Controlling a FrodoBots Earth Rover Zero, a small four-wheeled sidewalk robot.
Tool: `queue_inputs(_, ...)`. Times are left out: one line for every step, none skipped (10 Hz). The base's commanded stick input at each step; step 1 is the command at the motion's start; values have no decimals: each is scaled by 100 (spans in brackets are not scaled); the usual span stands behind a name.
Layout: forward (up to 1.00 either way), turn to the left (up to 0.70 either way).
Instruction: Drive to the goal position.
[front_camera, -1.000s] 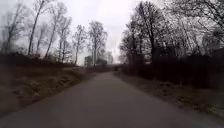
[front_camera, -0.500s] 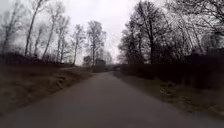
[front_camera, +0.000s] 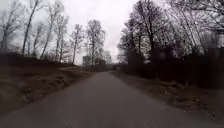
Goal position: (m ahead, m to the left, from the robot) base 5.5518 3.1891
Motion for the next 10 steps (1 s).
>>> queue_inputs(70, 14)
queue_inputs(70, 14)
queue_inputs(70, 14)
queue_inputs(70, 14)
queue_inputs(70, 14)
queue_inputs(70, 14)
queue_inputs(70, 14)
queue_inputs(70, 14)
queue_inputs(70, 14)
queue_inputs(70, 14)
